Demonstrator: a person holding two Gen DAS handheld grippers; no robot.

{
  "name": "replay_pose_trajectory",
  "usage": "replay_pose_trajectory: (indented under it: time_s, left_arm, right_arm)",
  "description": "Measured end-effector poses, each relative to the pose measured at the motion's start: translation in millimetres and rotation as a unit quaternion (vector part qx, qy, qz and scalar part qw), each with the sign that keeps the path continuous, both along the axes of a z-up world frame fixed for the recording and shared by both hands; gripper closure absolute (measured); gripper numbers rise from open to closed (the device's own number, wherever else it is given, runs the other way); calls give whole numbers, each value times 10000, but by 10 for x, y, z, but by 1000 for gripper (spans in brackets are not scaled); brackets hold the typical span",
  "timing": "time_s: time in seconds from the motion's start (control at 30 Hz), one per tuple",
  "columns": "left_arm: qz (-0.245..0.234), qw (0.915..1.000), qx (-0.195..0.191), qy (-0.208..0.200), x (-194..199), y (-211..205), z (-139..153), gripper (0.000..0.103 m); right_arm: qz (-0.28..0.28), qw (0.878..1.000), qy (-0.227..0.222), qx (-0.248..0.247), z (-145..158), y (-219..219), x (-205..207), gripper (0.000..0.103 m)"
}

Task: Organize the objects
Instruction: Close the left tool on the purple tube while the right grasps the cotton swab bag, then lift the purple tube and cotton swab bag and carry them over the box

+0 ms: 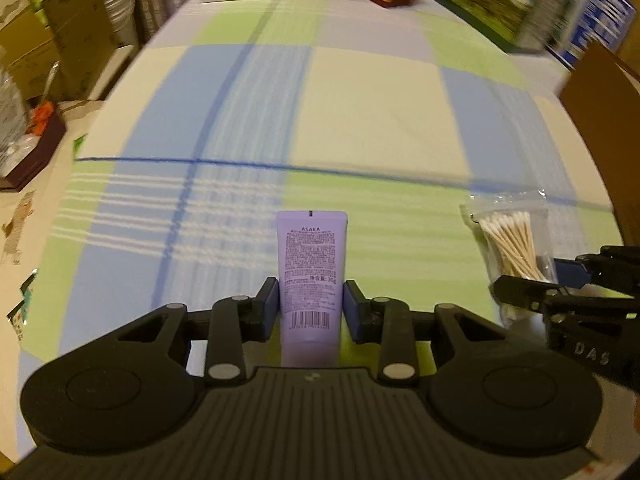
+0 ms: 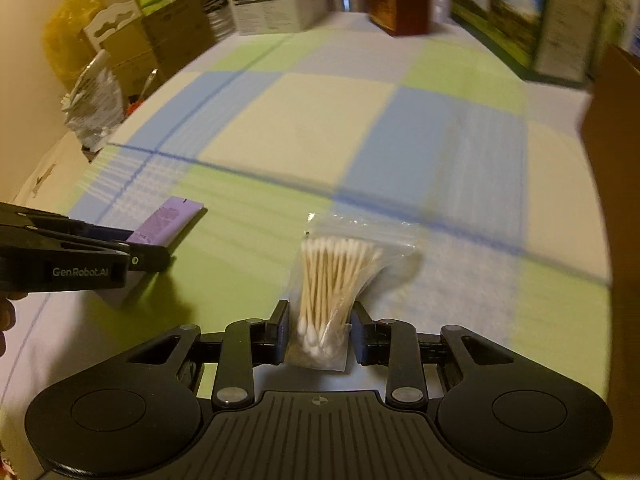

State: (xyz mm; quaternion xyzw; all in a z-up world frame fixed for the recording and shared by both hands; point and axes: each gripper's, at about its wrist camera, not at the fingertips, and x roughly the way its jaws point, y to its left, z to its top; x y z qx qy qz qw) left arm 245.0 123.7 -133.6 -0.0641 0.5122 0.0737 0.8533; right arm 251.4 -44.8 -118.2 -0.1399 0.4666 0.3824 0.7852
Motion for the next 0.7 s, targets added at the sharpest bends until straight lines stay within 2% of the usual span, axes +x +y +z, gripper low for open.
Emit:
replay_pose_trajectory:
  time_s: [0.3, 0.53, 0.6, 0.63, 0.67, 0.7]
  left_arm:
    - [-1106, 9937, -183, 33, -335, -807, 9, 74]
    - [-1571, 9871, -287, 148, -455, -1256, 10, 74]
    - [-1557, 9873, -243, 192, -486, -1310, 11, 74]
    - [-1547, 9875, -210, 229, -496, -1332, 13, 74]
    - [-1526, 9878, -194, 260, -506, -1339, 13, 73]
    - [-1509, 9880, -185, 285, -518, -1351, 17, 72]
  right_arm:
    - [-216, 9995, 124, -219, 102, -830, -329, 75]
    - [-538, 9981, 161, -245, 145, -1252, -456, 74]
    - [-575, 9980, 145, -216, 150, -1303, -483, 66]
    - [-623, 9977, 120, -233, 153, -1317, -493, 52]
    - [-670, 9974, 79, -243, 152, -1325, -498, 44]
    - [-707, 9972, 13, -222, 155, -1338, -506, 44]
